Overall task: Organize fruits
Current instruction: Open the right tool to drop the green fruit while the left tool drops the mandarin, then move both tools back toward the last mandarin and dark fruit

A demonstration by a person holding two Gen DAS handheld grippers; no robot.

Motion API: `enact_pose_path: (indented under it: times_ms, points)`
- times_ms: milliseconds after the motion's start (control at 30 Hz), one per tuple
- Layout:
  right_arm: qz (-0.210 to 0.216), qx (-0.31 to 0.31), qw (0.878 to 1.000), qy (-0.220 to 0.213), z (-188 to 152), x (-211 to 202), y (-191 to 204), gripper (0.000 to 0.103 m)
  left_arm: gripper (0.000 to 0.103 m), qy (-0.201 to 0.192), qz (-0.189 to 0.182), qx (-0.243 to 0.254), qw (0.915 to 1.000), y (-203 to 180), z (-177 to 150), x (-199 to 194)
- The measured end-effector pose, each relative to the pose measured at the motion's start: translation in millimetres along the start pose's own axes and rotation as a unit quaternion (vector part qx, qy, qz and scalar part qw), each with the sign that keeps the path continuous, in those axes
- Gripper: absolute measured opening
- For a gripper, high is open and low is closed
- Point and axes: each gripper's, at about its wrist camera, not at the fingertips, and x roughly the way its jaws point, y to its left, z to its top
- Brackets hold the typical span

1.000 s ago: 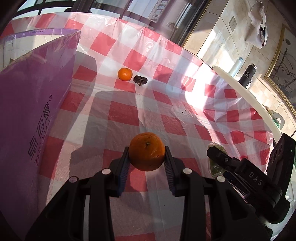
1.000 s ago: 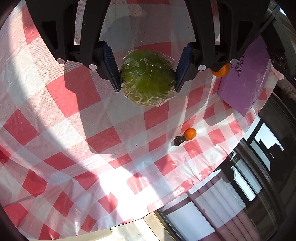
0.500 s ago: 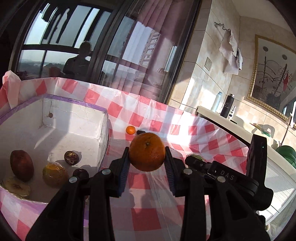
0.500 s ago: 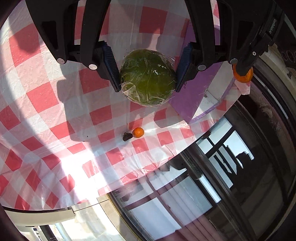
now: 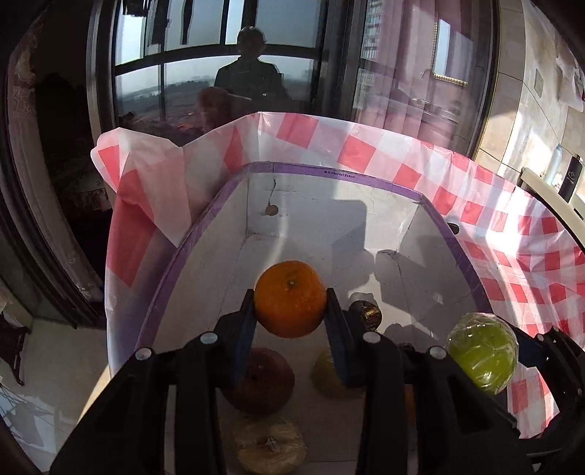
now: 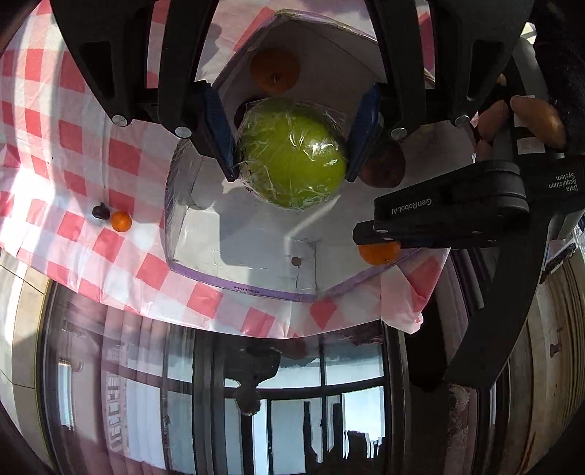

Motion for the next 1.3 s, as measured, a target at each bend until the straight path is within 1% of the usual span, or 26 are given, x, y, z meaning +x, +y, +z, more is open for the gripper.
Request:
enact_pose_path:
  times_ms: [33,100,167,200,333,400,467,500,533,567,600,633,767,800,867,900,933,967,1000,1033,1100,1167,1233,1267,1300]
  points:
    - [-0.003,-0.010,1.000,0.025,0.8,11.4,2.1,0.058,0.037,0.013,0.004,0.006,0.9999,2.3,2.6,6.9]
    - [-0.009,-0.028,0.997,0.072,1.9,31.2,6.5,0.058,0.037,0.038,-0.010,0.008,0.9992,6.6,6.8,16.5]
    - [-0.021,-0.047,0.992,0.115,0.4,50.0,9.9,0.058,0.037,0.074,-0.011,0.009,0.9971,4.8,8.8,27.4]
    - [-0.040,-0.065,0.990,0.122,-1.0,55.4,13.6,0.057,0.037,0.088,-0.013,0.011,0.9960,4.2,9.3,32.0]
    - [-0.058,-0.087,0.980,0.168,0.8,67.2,14.0,0.058,0.037,0.136,-0.024,0.003,0.9905,5.5,8.4,46.2]
    - [-0.059,-0.096,0.978,0.174,-0.5,68.7,16.0,0.059,0.037,0.158,-0.030,0.001,0.9870,6.6,6.2,51.1]
    - [-0.055,-0.090,0.980,0.171,0.4,66.6,14.2,0.061,0.038,0.160,-0.031,-0.003,0.9866,6.8,3.9,50.8]
    - [-0.048,-0.080,0.981,0.171,1.3,66.1,12.2,0.062,0.044,0.158,-0.032,-0.004,0.9869,7.2,2.9,49.2]
    - [-0.041,-0.071,0.982,0.168,2.0,64.6,10.8,0.066,0.052,0.157,-0.033,-0.004,0.9871,7.3,1.9,47.8]
    - [-0.039,-0.068,0.983,0.164,2.6,62.6,11.1,0.071,0.056,0.156,-0.034,-0.007,0.9872,8.4,1.1,46.3]
    - [-0.040,-0.067,0.984,0.161,3.4,62.3,11.7,0.073,0.062,0.154,-0.035,-0.011,0.9874,9.9,0.3,44.8]
    - [-0.041,-0.069,0.984,0.157,3.9,61.2,12.8,0.075,0.064,0.152,-0.036,-0.015,0.9876,10.9,-0.2,43.8]
    - [-0.039,-0.067,0.988,0.135,4.9,57.5,13.7,0.076,0.065,0.146,-0.035,-0.024,0.9884,12.3,-1.4,40.4]
    - [-0.038,-0.064,0.989,0.126,4.7,55.0,13.4,0.076,0.066,0.138,-0.033,-0.025,0.9896,11.4,-0.7,37.7]
    - [-0.032,-0.060,0.993,0.098,2.8,45.3,12.6,0.080,0.068,0.105,-0.019,-0.022,0.9940,9.6,0.4,26.4]
    - [-0.028,-0.059,0.995,0.076,1.9,37.2,12.5,0.080,0.075,0.084,-0.003,-0.017,0.9963,6.4,0.9,18.3]
    - [-0.025,-0.058,0.997,0.052,0.8,27.6,10.7,0.080,0.089,0.057,0.014,-0.013,0.9982,2.2,1.4,8.4]
    - [-0.025,-0.055,0.998,0.028,-0.2,17.4,8.0,0.080,0.094,0.018,0.023,-0.012,0.9995,-2.9,2.0,-4.6]
    - [-0.030,-0.050,0.998,-0.001,-0.9,5.0,2.2,0.082,0.099,-0.023,0.023,-0.012,0.9994,-8.9,2.1,-19.4]
    - [-0.037,-0.043,0.998,-0.030,-2.9,-8.1,-5.0,0.085,0.101,-0.064,0.016,-0.012,0.9977,-16.3,2.7,-35.9]
    - [-0.057,-0.019,0.995,-0.083,-8.0,-33.2,-26.4,0.087,0.101,-0.139,-0.006,-0.014,0.9902,-33.2,3.2,-66.5]
    - [-0.077,0.018,0.989,-0.127,-17.1,-56.7,-56.4,0.087,0.101,-0.203,-0.031,-0.012,0.9786,-54.5,3.4,-94.0]
    - [-0.101,0.072,0.981,-0.148,-30.9,-73.3,-96.4,0.087,0.101,-0.252,-0.068,0.002,0.9653,-81.0,0.8,-113.9]
    - [-0.114,0.101,0.977,-0.150,-39.1,-78.0,-117.3,0.087,0.101,-0.269,-0.086,0.012,0.9593,-96.1,-1.8,-119.3]
    - [-0.128,0.129,0.972,-0.145,-48.7,-80.4,-139.0,0.088,0.101,-0.275,-0.101,0.023,0.9559,-110.7,-4.0,-120.6]
